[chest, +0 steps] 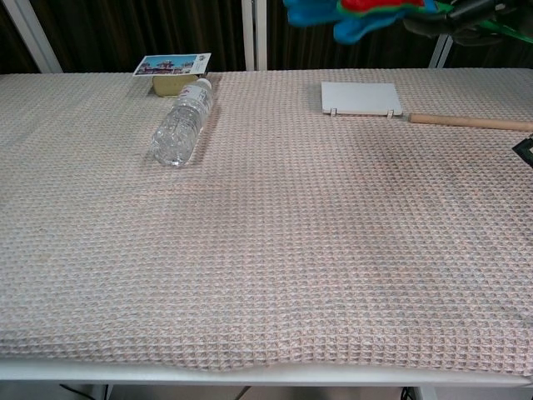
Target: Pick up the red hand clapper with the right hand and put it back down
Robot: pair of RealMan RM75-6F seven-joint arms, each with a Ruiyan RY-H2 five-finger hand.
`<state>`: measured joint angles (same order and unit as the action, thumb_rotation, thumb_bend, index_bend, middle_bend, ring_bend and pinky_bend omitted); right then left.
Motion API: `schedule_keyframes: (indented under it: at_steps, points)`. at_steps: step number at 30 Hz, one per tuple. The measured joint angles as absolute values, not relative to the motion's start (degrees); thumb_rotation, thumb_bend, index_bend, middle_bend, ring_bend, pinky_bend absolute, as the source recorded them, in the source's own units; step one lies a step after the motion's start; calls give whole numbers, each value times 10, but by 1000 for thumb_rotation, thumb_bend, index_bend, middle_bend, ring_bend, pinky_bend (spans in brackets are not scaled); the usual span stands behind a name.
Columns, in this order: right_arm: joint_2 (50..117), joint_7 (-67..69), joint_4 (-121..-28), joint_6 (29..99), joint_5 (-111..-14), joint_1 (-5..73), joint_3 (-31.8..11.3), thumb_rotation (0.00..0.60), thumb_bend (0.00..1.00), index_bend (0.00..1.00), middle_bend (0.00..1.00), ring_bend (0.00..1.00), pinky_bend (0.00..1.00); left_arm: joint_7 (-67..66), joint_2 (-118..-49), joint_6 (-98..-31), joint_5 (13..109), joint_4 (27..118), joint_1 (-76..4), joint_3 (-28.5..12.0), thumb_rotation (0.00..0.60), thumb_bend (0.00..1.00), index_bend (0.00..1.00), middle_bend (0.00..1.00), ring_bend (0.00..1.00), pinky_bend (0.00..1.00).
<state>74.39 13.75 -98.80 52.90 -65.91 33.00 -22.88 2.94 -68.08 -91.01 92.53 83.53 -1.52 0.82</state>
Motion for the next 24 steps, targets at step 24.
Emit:
schedule_keyframes:
  at_steps: [24]
  points:
    - [738, 338, -1040, 481, -570, 312, -281, 600, 496, 1000, 939, 986, 1000, 28, -681, -909, 925, 836, -17, 8, 600, 180, 38, 0, 0, 0]
